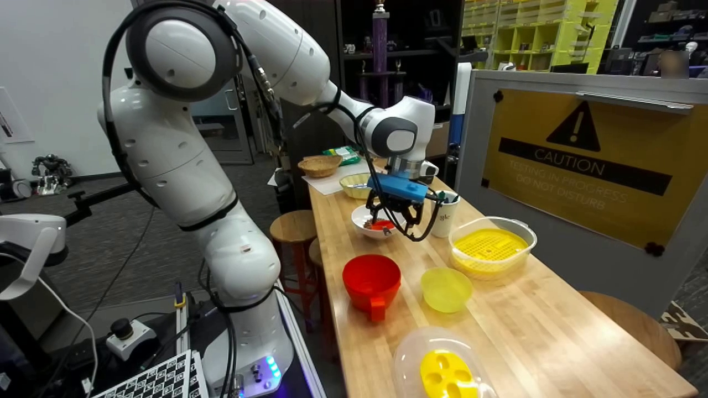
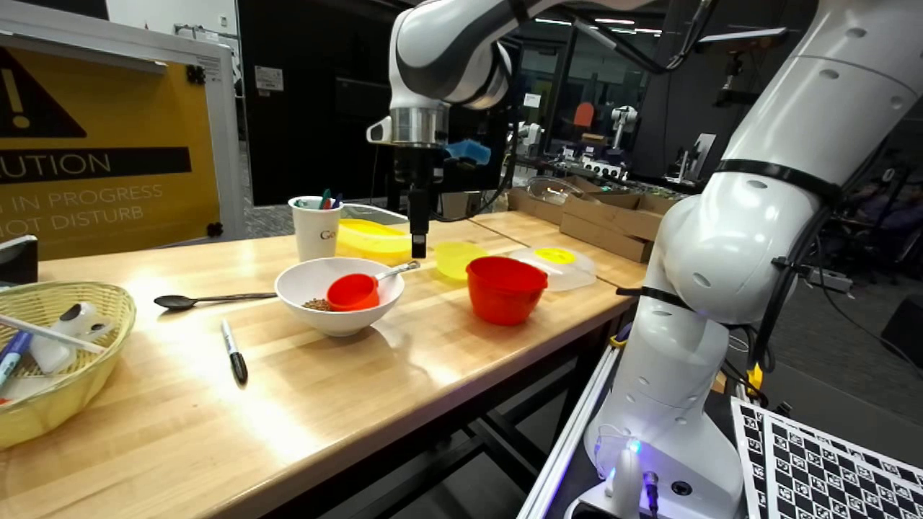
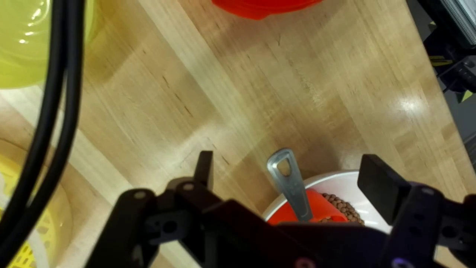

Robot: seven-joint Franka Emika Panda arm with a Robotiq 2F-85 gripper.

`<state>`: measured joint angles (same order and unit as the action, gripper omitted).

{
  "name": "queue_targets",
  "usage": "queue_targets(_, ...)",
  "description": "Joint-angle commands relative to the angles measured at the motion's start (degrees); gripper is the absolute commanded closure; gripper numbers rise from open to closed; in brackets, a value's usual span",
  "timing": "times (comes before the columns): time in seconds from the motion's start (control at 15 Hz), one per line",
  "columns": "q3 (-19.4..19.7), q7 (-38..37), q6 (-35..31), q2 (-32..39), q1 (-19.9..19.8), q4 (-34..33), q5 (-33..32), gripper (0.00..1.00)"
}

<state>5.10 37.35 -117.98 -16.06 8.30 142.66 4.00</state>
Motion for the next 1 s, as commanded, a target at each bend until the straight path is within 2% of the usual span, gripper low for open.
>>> queue_targets(0.0, -0.89, 1.7, 0.42, 0.04, -0.86, 0.81, 0.51, 0.0)
queue_targets(0.93, -1.82, 1.13, -0.22, 0.57, -1.0, 1.84, 0.15, 0.0)
